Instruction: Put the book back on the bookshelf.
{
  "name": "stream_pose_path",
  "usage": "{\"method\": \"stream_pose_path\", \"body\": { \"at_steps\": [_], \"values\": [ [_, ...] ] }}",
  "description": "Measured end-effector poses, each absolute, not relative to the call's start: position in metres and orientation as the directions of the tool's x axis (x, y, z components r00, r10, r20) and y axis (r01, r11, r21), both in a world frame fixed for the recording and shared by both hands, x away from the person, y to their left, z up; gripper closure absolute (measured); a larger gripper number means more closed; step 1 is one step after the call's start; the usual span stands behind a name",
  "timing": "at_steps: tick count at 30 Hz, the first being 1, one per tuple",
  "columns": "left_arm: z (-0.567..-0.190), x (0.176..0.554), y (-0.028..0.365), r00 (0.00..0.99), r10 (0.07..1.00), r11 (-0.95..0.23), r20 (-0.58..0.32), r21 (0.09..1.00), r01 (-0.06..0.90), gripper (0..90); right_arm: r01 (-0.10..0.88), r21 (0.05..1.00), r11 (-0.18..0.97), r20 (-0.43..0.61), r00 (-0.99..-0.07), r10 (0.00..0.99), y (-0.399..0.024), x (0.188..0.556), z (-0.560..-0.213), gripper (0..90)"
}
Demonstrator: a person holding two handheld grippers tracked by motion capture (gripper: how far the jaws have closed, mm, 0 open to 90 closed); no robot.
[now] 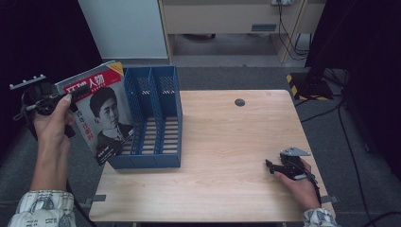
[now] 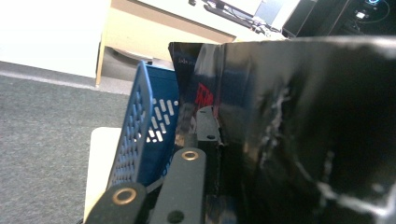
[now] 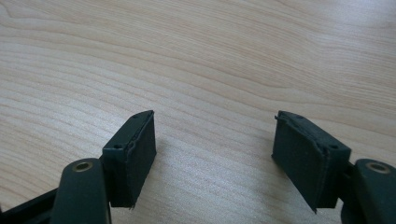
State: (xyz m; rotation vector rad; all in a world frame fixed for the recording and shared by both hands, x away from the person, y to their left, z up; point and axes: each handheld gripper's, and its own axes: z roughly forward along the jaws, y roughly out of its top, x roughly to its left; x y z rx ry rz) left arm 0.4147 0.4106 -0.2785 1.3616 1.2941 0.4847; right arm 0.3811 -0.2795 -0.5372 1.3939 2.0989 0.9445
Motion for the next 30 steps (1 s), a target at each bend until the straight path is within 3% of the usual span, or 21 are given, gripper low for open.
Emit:
{"method": "stream_pose_path", "body": {
  "at_steps": [30],
  "values": [
    [-0.278, 0.437, 0.391, 0.308, 0.892, 0.193, -0.33, 0.896, 0.4, 85.2, 0.615, 0.746, 0.254, 0.008, -0.389, 0.921, -0.279, 0.381, -0.537, 30.0]
  ]
}}
